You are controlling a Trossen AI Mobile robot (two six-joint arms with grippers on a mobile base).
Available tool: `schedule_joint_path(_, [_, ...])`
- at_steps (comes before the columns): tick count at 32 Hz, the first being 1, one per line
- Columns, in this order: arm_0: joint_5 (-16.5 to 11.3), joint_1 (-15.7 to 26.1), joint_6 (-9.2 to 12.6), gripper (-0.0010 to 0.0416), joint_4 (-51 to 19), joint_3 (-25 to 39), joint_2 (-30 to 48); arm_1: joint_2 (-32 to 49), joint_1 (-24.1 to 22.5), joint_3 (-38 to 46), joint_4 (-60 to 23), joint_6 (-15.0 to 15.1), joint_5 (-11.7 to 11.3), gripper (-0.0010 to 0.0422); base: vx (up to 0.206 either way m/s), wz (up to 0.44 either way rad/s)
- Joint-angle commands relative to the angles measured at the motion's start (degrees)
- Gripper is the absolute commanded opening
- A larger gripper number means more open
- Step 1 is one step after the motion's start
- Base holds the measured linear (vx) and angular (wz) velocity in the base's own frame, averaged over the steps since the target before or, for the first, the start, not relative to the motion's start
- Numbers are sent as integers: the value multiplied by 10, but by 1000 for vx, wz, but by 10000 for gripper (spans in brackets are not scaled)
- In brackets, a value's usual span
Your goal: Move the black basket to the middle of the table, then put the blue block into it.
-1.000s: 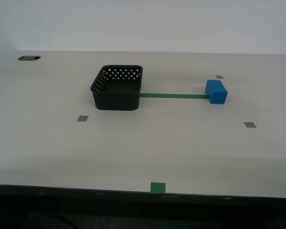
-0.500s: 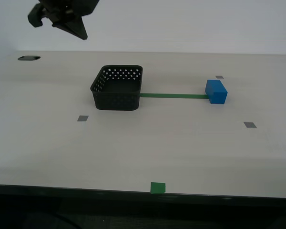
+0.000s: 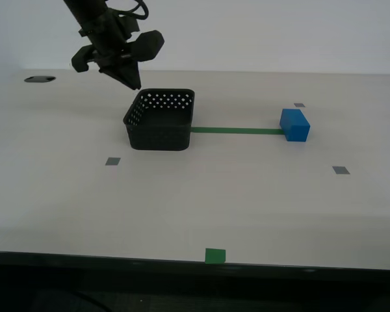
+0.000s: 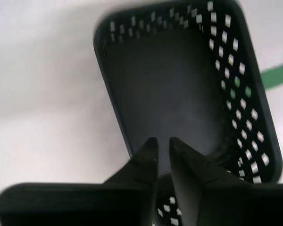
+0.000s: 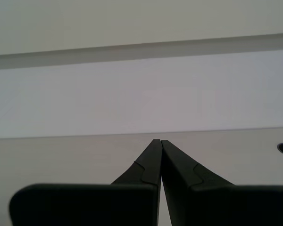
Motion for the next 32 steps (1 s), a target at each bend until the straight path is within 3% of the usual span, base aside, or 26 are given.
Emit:
schedule_joint_path(1, [0, 0, 3, 0, -25, 0, 0, 3, -3, 13, 0, -1, -16, 92, 0, 0])
schedule_joint_path(7, [0, 0, 3, 0, -35, 0, 0, 12, -4, 15, -8, -28, -20, 197, 0, 0])
schedule_joint_path(11, [0, 0, 3, 0, -36, 0, 0, 17, -6, 14, -12, -34, -59, 220, 0, 0])
schedule_joint_path(26, [0, 0, 3, 0, -39, 0, 0, 59, -18, 12, 5, -47, -58, 150, 0, 0])
schedule_joint_path(32, [0, 0, 3, 0, -39, 0, 0, 75, -21, 9, 17, -56, -59, 149, 0, 0])
